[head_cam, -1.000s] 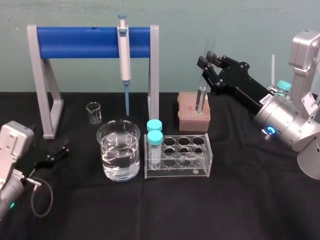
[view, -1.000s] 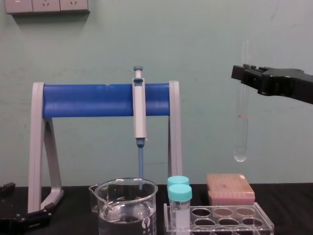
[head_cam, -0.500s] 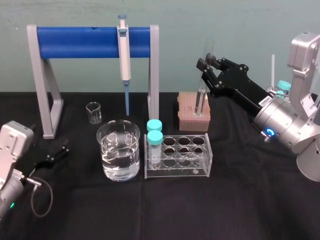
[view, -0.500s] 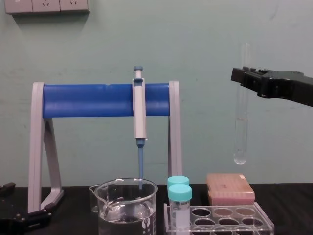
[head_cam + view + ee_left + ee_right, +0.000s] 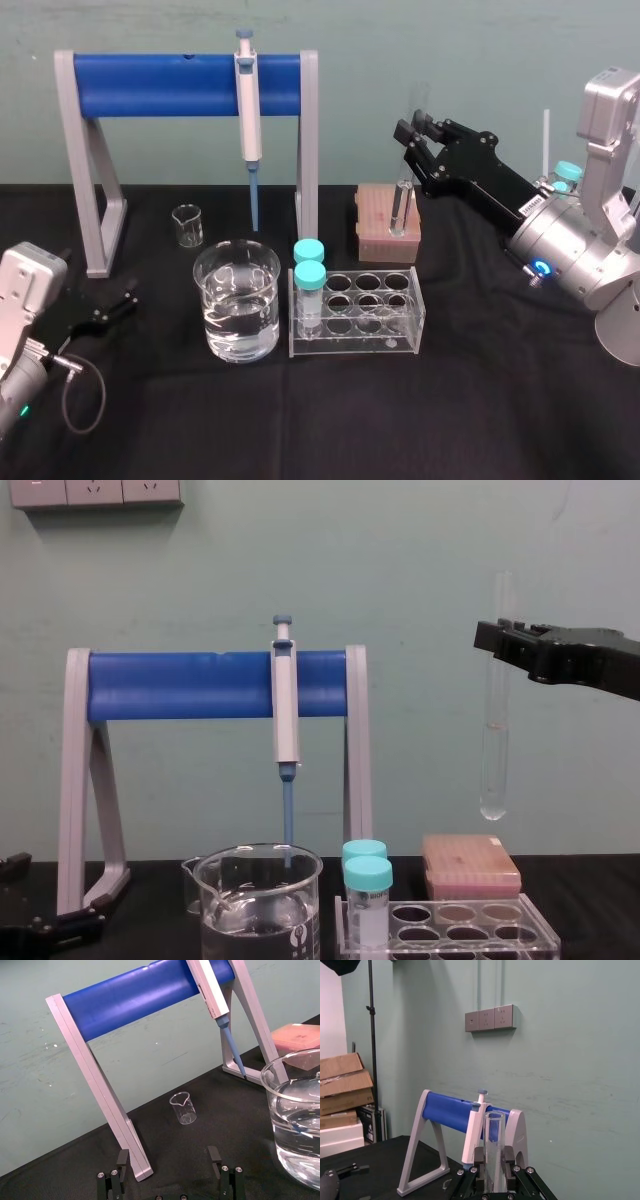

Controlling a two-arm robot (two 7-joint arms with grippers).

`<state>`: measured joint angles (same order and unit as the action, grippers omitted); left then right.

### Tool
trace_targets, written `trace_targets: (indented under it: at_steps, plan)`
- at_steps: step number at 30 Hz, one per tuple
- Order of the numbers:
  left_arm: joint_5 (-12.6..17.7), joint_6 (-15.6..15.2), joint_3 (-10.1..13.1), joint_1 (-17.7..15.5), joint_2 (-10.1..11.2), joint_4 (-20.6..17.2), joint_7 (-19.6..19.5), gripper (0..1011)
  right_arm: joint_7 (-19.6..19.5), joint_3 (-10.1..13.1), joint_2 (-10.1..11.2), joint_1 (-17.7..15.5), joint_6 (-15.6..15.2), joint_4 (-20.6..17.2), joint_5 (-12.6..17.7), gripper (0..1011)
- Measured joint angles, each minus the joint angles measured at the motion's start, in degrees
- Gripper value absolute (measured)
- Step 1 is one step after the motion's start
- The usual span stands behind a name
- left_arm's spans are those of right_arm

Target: Hold the test tube with one hand and immerse one end into the beaker, then return it to the test tube rack.

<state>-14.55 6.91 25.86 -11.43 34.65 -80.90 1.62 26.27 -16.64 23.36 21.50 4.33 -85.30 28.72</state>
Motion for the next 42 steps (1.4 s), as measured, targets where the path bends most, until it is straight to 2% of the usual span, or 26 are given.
trace_targets:
  at_steps: [42]
  plan:
    - [0.00,0.00,0.00,0.00,0.00,0.00,0.00,1000,0.79,-0.75,-0.39,1.21,0.00,1.66,0.29,224]
